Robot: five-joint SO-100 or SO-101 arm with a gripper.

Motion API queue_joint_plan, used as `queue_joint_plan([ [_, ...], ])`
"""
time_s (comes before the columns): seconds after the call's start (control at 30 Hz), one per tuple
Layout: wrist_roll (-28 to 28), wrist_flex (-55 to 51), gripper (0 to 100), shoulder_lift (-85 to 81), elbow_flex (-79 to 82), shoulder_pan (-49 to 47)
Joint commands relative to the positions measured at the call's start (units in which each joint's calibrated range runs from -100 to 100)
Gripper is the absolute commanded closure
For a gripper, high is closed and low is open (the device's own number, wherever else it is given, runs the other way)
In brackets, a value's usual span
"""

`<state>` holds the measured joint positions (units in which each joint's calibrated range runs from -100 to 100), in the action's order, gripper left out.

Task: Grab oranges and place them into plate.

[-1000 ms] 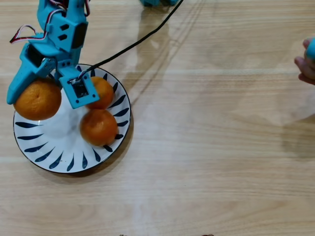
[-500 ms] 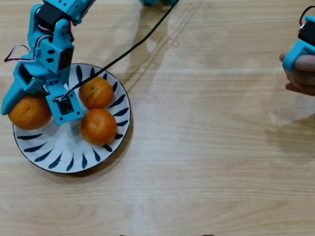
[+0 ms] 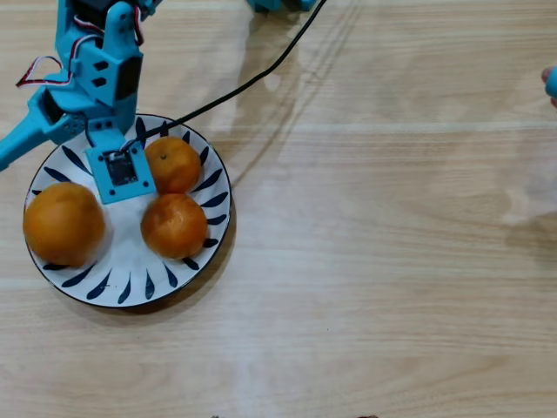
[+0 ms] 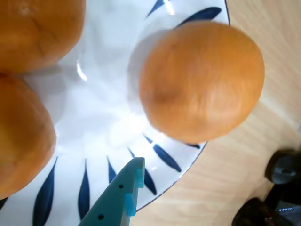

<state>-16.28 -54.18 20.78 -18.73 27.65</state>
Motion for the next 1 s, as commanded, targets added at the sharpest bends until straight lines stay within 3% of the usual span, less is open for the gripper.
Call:
queue_joint_plan([
  [0.0, -1.8, -0.1, 71, -9.8, 5.6, -1.1],
  [0.13, -1.8, -0.3, 95, -21.1, 14.3, -2.2],
  [0.23, -1.5, -0.8, 92, -32.0, 24.7, -5.5],
  [0.37, -1.4, 2.1, 98, -48.3, 44.4, -12.4],
  [0.53, 7.8, 15.3, 98, -67.7, 71.3, -23.9],
  [0.63, 9.0, 22.4, 98, -77.8, 84.9, -27.8],
  [0.87, 9.9, 23.0, 98, -102.3, 109.1, -32.9],
  [0.97, 10.6, 18.6, 98, -112.5, 115.1, -33.9],
])
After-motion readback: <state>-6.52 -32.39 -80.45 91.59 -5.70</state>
